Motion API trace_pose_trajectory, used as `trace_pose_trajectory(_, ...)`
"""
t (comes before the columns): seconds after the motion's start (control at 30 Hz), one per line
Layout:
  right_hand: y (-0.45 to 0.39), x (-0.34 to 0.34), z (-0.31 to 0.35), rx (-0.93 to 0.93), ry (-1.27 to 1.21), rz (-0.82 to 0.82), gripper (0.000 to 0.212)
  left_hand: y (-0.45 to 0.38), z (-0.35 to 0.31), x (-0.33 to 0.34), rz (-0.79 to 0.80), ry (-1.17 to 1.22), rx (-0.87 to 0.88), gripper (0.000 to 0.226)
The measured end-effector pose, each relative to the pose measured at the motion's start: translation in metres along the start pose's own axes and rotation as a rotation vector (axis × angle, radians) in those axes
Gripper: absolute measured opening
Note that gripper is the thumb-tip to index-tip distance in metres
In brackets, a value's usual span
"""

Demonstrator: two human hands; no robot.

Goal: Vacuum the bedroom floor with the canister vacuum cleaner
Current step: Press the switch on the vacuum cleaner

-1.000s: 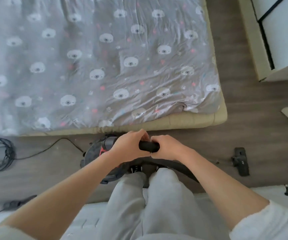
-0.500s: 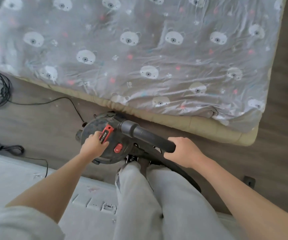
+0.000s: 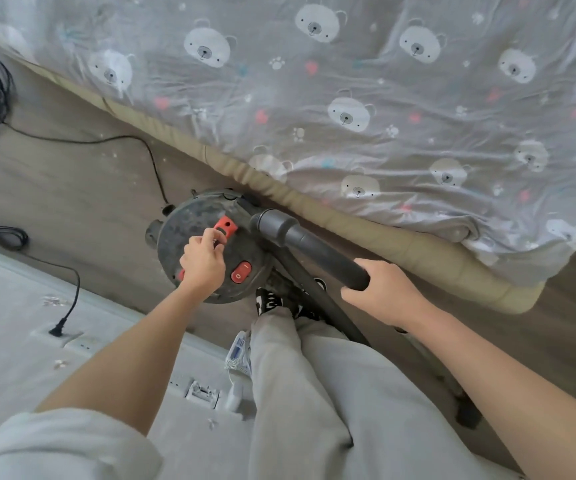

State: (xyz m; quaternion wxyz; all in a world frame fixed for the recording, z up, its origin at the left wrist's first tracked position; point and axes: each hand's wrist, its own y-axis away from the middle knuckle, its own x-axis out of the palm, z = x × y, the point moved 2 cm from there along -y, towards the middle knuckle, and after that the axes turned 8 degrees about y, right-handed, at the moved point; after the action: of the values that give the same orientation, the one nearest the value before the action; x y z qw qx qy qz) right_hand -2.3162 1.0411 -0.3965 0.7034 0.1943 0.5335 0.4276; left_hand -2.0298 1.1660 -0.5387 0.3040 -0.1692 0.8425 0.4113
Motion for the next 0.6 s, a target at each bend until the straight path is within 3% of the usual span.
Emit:
trace_pose_trajectory(0.17, -0.005, 0.006, 0.006, 0.011, 0.018, 0.008, 0.015, -0.016, 0.02, -0.026, -0.096, -0.028, 0.104, 0.015)
trace_pose_trajectory(0.4, -0.018, 0.023, 0.025, 0.001, 0.046, 0.029, 0.02, -0.054, 0.047, -0.074, -0.177, -0.04, 0.038, 0.071)
trace_pose_trajectory(0.6, -0.033, 0.028, 0.048, -0.013, 0.062, 0.028, 0.022, -0.09, 0.073, -0.112, -0.187, -0.092, 0.049, 0.087)
